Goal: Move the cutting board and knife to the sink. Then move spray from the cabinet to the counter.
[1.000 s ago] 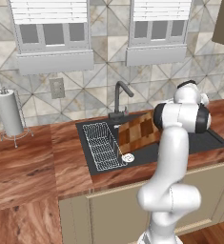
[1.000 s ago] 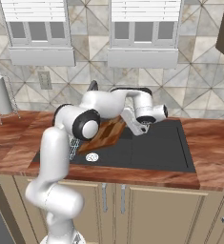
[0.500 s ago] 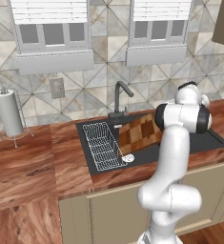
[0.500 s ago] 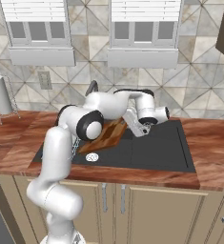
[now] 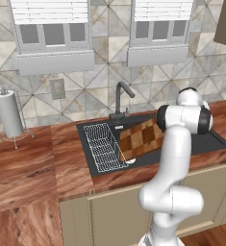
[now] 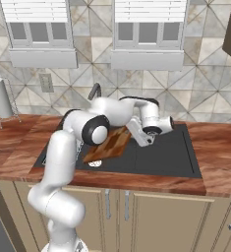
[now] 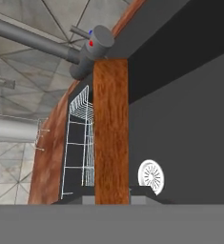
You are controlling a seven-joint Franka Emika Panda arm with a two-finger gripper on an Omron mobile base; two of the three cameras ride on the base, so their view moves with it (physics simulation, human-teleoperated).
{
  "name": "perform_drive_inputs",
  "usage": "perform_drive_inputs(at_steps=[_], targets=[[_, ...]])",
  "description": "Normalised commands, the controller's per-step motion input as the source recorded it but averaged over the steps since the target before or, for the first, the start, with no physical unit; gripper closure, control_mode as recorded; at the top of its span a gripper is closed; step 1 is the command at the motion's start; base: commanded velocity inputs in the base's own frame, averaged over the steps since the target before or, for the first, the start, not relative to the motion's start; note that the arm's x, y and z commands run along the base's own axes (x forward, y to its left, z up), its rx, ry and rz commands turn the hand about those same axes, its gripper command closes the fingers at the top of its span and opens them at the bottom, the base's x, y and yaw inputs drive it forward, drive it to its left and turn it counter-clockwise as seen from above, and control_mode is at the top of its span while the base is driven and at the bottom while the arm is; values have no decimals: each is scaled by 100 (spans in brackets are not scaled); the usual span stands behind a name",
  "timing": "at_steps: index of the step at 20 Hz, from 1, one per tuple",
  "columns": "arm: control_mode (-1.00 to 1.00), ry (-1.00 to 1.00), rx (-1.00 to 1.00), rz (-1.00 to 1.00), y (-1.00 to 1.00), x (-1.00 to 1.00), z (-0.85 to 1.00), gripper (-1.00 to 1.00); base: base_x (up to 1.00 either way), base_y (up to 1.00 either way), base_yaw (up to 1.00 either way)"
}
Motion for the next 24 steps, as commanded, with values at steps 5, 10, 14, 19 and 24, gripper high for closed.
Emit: perform_drive_inputs(at_steps=[5, 10, 14, 19, 24], targets=[[-100, -11, -8, 0, 15, 5, -22, 100, 0, 0, 0], [-100, -7, -8, 0, 10, 14, -6, 100, 0, 0, 0], [-100, 0, 0, 0, 3, 13, -7, 100, 0, 0, 0], [-100, 0, 1, -1, 14, 8, -17, 100, 0, 0, 0], [-100, 0, 23, -4, 16, 0, -6, 100, 0, 0, 0]])
